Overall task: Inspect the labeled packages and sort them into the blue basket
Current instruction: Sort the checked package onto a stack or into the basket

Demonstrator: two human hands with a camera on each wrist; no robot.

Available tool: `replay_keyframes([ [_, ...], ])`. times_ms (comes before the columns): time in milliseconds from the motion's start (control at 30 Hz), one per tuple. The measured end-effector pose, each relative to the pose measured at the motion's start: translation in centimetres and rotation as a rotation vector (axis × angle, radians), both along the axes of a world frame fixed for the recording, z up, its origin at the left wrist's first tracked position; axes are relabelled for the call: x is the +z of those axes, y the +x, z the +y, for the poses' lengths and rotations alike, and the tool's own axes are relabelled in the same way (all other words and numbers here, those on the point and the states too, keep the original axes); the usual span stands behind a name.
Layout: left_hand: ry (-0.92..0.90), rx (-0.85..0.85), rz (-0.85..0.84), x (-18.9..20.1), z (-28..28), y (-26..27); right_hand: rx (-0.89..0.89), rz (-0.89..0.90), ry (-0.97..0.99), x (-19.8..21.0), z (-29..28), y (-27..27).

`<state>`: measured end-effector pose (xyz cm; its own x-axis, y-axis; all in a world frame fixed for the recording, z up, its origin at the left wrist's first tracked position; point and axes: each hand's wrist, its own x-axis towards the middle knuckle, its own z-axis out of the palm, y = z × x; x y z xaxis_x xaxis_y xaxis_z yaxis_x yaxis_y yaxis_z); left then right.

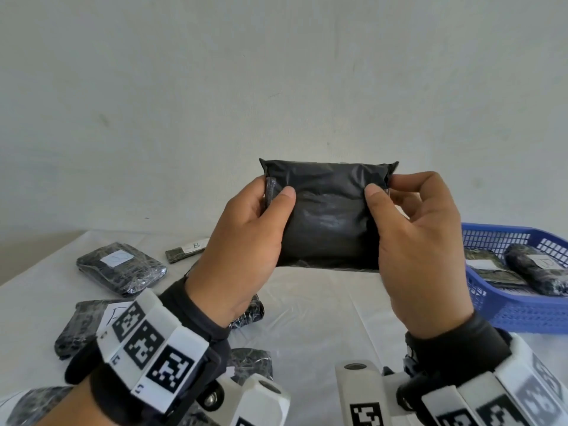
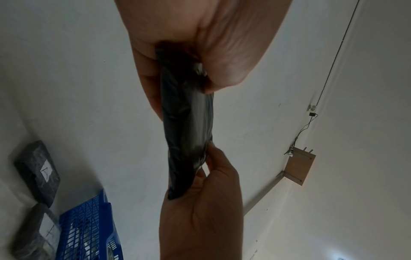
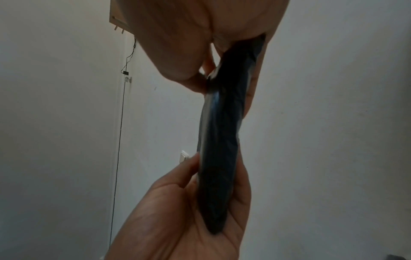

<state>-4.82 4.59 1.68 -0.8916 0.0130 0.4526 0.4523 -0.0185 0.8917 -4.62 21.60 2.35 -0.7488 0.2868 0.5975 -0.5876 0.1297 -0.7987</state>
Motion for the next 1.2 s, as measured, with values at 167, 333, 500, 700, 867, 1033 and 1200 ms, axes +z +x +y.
replay_keyframes([
  [167, 0.006, -0.007, 0.013, 0.0, 0.3, 0.2, -0.094, 0.04, 0.139, -0.2, -0.4, 0.2],
  [333, 0.023, -0.016, 0.032, -0.1, 0.4, 0.2, -0.1, 0.04, 0.209, -0.4, -1.0, 0.7],
  [500, -0.016, 0.003, 0.083, -0.3, 0.7, 0.3, -0.08, 0.026, 0.184, -0.3, -1.2, 0.9],
  [700, -0.041, 0.02, 0.095, -0.4, 0.9, 0.5, -0.071, 0.031, 0.145, -0.2, -1.5, 1.1],
  [867, 0.018, -0.088, 0.087, 0.0, 1.0, 0.9, -0.094, 0.025, 0.122, 0.0, -1.3, 1.2],
  [1033, 0.068, -0.05, 0.048, -0.3, 1.1, 0.7, -0.038, -0.022, 0.053, 0.0, -0.9, 0.8],
  [1200, 0.147, -0.045, 0.034, 0.3, 0.4, 0.5, 0.08, 0.003, -0.038, 0.1, -0.1, 0.3],
])
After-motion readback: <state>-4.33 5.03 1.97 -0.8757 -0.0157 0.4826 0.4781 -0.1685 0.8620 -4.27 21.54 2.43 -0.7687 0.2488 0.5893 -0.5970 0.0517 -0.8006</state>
